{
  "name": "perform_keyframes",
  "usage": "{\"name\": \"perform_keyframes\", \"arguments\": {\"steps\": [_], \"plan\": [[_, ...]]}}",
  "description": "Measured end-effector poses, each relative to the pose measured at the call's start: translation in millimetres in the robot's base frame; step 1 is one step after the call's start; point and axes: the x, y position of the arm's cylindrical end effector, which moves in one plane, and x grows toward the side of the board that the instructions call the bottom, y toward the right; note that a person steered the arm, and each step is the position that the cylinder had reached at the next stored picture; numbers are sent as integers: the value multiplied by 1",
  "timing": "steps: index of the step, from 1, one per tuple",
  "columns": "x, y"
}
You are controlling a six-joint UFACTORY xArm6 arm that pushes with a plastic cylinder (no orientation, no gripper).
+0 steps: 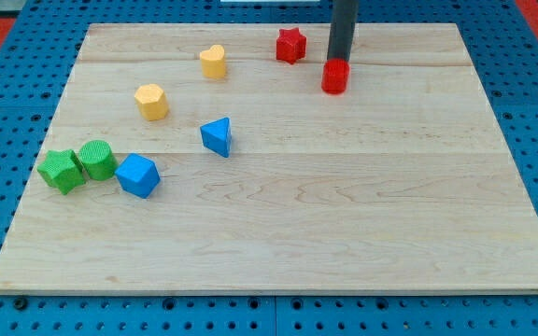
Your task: Push the red star into the red circle
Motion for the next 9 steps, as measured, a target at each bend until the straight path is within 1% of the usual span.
{"name": "perform_keyframes", "arguments": {"steps": [1,2,3,4,5,6,7,8,9], "plan": [[-7,-17],[20,-7],[53,90],[-8,74],[-93,47],[-108,-34],[-91,-72],[-55,-20],[-34,6]]}}
